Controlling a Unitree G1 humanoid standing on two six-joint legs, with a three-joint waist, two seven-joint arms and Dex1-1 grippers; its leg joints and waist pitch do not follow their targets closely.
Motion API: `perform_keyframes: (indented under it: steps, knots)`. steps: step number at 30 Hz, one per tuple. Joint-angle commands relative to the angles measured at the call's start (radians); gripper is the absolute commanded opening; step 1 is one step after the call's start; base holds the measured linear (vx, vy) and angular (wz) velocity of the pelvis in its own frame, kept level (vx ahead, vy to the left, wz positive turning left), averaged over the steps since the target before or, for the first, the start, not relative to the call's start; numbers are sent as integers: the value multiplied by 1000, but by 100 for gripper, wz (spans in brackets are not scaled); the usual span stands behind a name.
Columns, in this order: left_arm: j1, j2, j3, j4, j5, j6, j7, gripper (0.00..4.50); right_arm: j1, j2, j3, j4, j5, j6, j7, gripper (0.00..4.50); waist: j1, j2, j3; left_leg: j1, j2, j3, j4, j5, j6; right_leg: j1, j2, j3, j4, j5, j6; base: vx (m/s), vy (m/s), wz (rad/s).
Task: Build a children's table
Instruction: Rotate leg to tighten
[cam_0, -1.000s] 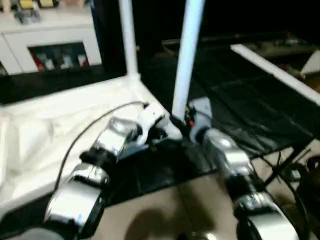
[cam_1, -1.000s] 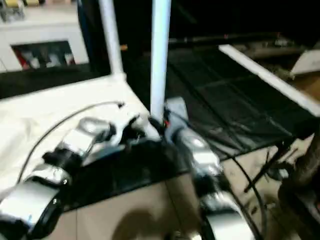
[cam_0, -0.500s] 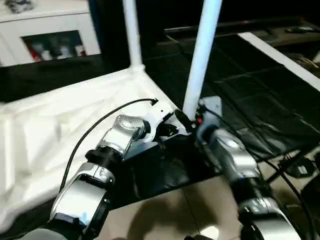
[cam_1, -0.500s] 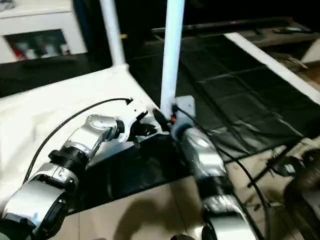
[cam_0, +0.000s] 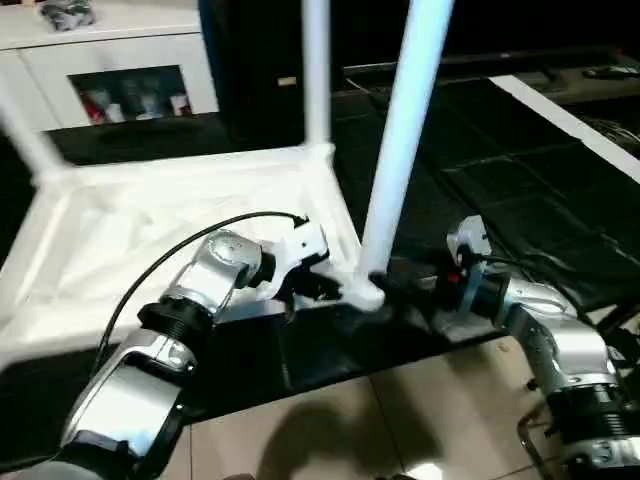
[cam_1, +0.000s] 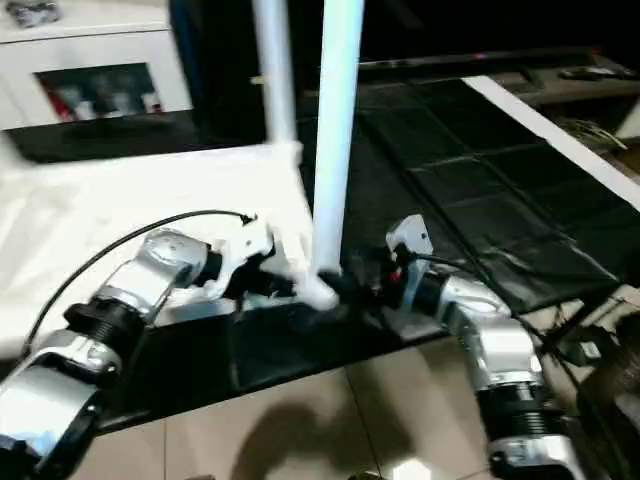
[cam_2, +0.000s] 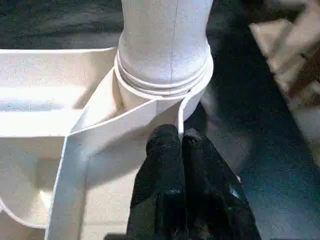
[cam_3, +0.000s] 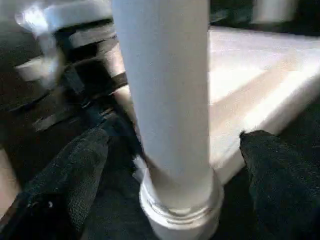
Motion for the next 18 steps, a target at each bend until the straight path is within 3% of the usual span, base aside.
perform_keyframes:
  steps: [1,5,6,8,12,18]
  knots:
    - [14,17,-63,-29,11,-32,-115,0,-22,-44,40,-22,7,17,107,445,4,-18,-82,-11,7,21,-65,-68,122,74,-28,45,-61,-141,-247,0,0,0]
    - [19,37,-98,-50,15,-65,-189,0,-58,-75,84,11,-8,14,194,445,13,-23,-83,-11,7,24,-63,-62,130,73,-30,47,-57,-136,-251,0,0,0]
    - [22,42,-107,-58,16,-75,-208,0,-72,-74,92,30,-17,9,203,419,17,-22,-83,-10,8,26,-63,-61,125,71,-32,48,-57,-146,-249,0,0,0]
    - [30,51,-125,-79,16,-86,-246,0,-103,-64,104,81,-39,-19,209,411,23,-22,-83,-6,9,28,-65,-71,108,66,-34,50,-59,-171,-248,0,0,0]
    - [38,58,-143,-110,18,-94,-274,0,-149,-40,122,143,-44,-37,227,378,22,-23,-84,-9,10,31,-66,-73,91,67,-30,48,-56,-163,-243,0,0,0]
    - [41,58,-150,-126,15,-96,-278,0,-163,-28,158,144,-35,-33,297,332,23,-30,-86,-9,10,32,-64,-62,93,70,-28,49,-53,-138,-240,0,0,0]
